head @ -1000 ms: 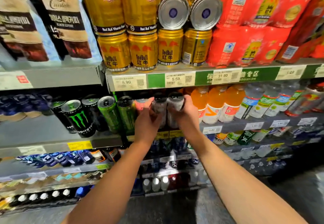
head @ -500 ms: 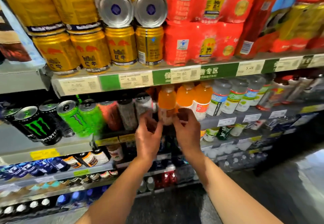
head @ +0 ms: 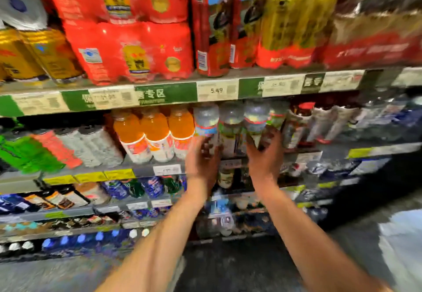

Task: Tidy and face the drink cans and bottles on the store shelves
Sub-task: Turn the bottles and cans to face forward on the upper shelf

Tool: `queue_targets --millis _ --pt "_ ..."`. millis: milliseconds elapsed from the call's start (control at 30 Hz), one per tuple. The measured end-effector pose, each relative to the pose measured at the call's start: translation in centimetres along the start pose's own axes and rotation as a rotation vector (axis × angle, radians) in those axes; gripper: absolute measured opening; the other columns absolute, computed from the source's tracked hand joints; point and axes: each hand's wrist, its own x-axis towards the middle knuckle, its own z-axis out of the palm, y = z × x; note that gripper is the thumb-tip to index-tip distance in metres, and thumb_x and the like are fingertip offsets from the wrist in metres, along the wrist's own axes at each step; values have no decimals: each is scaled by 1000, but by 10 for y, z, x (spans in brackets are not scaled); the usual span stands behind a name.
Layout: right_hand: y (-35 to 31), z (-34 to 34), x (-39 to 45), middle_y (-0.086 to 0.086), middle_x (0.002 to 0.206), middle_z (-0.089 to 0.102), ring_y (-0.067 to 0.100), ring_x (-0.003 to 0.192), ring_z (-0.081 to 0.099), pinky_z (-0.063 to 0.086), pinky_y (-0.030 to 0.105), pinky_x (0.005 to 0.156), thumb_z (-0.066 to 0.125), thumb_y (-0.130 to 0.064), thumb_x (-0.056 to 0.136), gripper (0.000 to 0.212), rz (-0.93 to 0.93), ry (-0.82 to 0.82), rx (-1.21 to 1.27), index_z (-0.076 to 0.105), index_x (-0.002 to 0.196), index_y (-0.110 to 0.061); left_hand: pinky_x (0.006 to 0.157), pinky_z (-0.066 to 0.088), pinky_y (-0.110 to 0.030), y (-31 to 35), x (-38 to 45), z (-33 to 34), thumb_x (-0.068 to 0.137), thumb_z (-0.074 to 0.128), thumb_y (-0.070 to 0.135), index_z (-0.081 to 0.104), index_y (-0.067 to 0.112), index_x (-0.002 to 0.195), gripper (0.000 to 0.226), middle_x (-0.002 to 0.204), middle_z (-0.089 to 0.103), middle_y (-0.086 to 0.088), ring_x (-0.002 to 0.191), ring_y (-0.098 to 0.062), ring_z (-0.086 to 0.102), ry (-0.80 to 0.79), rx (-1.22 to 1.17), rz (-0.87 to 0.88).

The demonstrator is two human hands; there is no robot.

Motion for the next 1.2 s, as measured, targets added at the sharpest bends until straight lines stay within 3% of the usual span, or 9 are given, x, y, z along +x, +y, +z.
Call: queue_targets --millis 67,133,200,333,467,633,800,1033,1200 --pt "7 -6 15 9 120 59 24 112 58 48 34 98 80 -14 81 55 -25 -47 -3 52 126 -3 85 55 -38 7 1 17 79 77 23 64 36 107 33 103 62 -3 91 -23 62 70 96 80" --pt "12 -9 22 11 123 58 18 113 57 44 17 97 80 -13 82 55 -69 -110 -2 53 128 -2 84 51 -19 14 -3 24 79 81 18 66 25 111 36 105 59 -1 93 -21 61 171 91 98" --pt "14 -8 26 10 129 57 11 115 55 41 9 96 79 -13 83 59 -64 -157 4 50 134 -5 88 49 -19 19 -8 30 81 80 13 63 19 114 38 108 57 4 97 -18 60 250 123 90" --pt "17 -1 28 9 139 49 22 128 51 44 44 106 76 -34 79 78 -28 -163 31 40 144 -9 98 43 -23 16 -7 30 81 81 18 57 20 116 43 115 57 0 109 -12 54 329 170 94" --pt "21 7 29 10 135 45 29 127 49 43 54 102 77 -44 76 82 -58 -112 23 40 142 -10 96 37 -13 15 0 29 77 84 21 52 15 126 59 118 51 4 110 -7 49 379 223 63" --pt "22 14 34 9 130 47 30 121 51 44 56 98 79 -36 69 79 -31 -60 25 43 136 -16 100 43 -27 13 7 30 74 86 22 50 12 129 66 121 52 -3 114 -14 51 379 274 65" --pt "17 18 30 18 130 48 30 120 45 43 44 98 81 -22 74 76 -15 -21 -19 43 138 -5 99 49 -39 10 7 29 77 84 24 48 15 130 64 122 51 -1 116 -19 54 372 289 87" --pt "16 17 30 16 123 50 35 116 50 44 56 96 80 -22 72 68 -42 32 -91 47 129 -2 100 50 -42 12 5 27 79 83 22 47 17 134 67 122 48 7 117 -18 54 357 251 61" --pt "7 15 5 5 127 46 32 117 51 46 51 99 76 -18 81 52 -341 -9 -61 51 125 -6 103 45 -43 26 11 24 80 81 19 43 11 144 74 132 51 -6 124 -26 52 347 312 131"
